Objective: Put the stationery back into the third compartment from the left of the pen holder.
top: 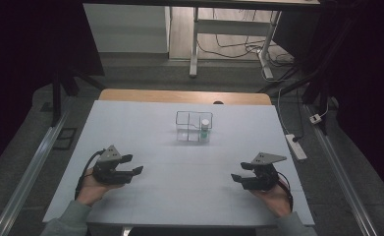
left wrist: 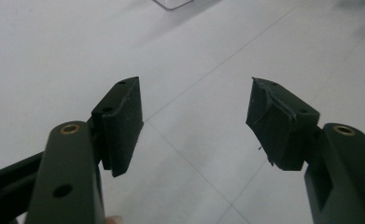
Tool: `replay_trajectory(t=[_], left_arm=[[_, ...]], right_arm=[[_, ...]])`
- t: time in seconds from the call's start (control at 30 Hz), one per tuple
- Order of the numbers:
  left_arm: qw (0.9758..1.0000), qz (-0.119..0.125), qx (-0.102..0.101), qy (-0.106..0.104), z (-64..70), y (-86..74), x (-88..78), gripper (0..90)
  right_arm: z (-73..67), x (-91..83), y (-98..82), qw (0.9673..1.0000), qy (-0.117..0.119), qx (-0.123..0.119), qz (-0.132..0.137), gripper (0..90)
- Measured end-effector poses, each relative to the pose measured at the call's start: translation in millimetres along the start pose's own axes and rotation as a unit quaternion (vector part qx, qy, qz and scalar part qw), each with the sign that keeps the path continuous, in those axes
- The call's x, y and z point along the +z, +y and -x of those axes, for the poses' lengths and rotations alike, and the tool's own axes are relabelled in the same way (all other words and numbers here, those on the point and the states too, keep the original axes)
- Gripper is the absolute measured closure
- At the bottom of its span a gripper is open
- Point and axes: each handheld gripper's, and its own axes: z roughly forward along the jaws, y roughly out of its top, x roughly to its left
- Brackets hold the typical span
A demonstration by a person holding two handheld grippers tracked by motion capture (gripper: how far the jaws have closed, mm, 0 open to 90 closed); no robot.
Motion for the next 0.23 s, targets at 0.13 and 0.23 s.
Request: replay_trajectory(t=[0.13,0.23], left_arm=[[1.0,0.0,0.001,0.0,0.4,-3.5,-1.4,35.3],[1.0,0.0,0.001,0.001,0.8,-5.4,-1.0,35.0]], right_arm=[[-0.2,-0.5,0.4,1.0,0.0,0.0,0.003,37.4],[0.5,-0.9,0.2,1.0,0.0,0.001,0.003,36.7]])
